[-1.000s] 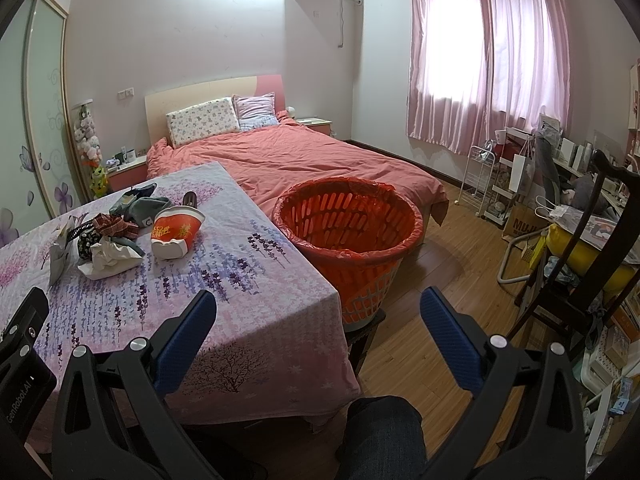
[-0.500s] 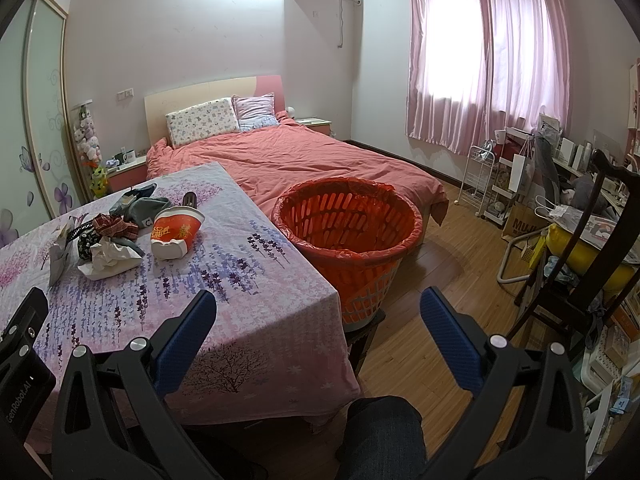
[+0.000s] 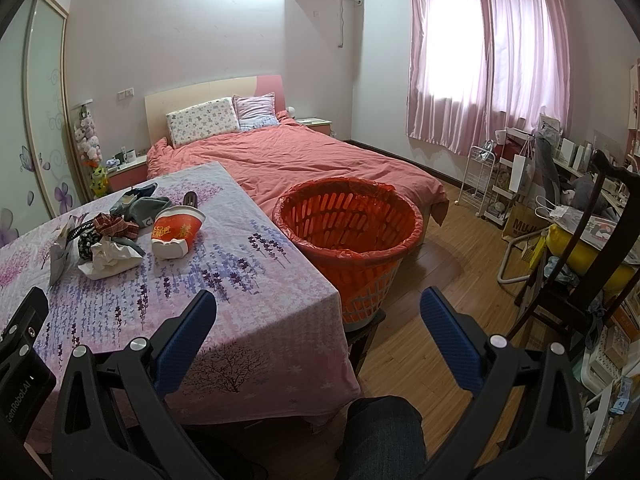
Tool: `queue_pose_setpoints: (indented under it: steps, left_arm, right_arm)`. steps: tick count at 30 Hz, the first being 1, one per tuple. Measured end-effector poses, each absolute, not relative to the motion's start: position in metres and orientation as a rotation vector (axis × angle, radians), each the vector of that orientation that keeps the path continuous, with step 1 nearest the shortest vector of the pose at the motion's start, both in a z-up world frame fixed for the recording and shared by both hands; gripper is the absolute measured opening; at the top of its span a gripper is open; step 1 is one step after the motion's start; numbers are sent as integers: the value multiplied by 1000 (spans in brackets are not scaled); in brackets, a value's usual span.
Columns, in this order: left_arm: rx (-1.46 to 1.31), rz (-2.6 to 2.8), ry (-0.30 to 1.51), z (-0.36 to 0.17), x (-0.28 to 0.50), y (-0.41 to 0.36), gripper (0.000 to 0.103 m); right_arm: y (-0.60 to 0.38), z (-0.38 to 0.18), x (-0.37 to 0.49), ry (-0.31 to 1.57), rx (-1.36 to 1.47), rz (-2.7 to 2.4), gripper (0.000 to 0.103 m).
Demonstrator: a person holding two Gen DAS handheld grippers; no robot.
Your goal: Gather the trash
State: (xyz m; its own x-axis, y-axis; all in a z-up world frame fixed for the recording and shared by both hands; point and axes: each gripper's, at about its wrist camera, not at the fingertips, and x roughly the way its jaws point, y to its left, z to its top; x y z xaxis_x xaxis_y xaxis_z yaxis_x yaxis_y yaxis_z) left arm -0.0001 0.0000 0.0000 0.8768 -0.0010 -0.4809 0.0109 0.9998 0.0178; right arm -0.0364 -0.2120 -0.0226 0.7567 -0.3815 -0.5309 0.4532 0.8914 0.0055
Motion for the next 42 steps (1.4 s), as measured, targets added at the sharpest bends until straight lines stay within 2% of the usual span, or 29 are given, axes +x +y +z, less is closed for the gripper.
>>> queue_pose_setpoints:
  steps: [34,42]
  left_arm:
    - [15,-7,506,0,2,1,99]
    - [-23,51,536,-8,37,26,99]
  right_arm:
    - [-212,-26,-40,549,138,-457,101]
    - [-215,-26,-19,546,128,-410,101]
